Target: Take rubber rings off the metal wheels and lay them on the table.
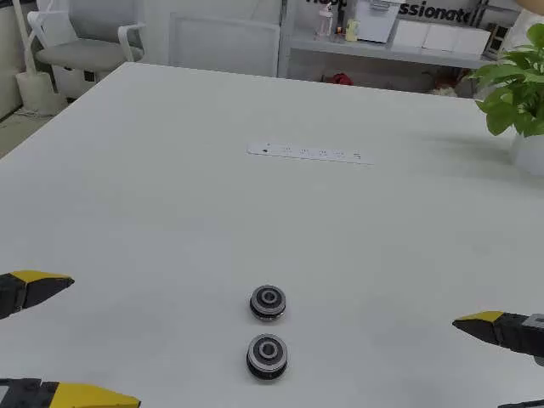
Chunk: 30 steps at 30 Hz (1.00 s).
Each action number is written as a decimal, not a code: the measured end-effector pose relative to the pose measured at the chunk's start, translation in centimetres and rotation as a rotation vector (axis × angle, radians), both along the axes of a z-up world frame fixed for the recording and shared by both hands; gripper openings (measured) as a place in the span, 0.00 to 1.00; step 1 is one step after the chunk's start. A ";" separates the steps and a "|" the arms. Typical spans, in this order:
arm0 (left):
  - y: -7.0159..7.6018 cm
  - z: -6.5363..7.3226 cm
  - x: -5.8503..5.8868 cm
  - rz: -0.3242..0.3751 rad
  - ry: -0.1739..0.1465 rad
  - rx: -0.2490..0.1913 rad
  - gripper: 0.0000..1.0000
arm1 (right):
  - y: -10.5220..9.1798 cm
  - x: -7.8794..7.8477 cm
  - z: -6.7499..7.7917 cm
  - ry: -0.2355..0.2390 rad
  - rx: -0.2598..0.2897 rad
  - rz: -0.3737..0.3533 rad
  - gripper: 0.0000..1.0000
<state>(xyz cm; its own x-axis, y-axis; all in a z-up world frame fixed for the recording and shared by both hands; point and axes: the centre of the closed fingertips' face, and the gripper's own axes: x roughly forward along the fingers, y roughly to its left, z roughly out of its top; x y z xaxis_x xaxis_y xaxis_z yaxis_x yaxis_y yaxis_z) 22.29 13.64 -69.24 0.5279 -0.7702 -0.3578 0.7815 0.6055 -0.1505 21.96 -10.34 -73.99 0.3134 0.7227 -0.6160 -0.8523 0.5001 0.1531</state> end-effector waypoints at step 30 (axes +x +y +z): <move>-3.7 -0.5 -1.2 -0.136 0.013 0.003 0.99 | 0.2 -1.0 -0.3 0.031 -0.028 0.021 0.96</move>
<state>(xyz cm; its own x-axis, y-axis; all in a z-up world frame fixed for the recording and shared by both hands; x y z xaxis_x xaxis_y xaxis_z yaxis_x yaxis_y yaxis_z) 21.10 9.95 -69.69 0.4138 -0.8337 -0.3658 0.8546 0.4942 -0.1595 20.93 -10.12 -74.33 0.2790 0.7113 -0.6451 -0.8578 0.4866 0.1656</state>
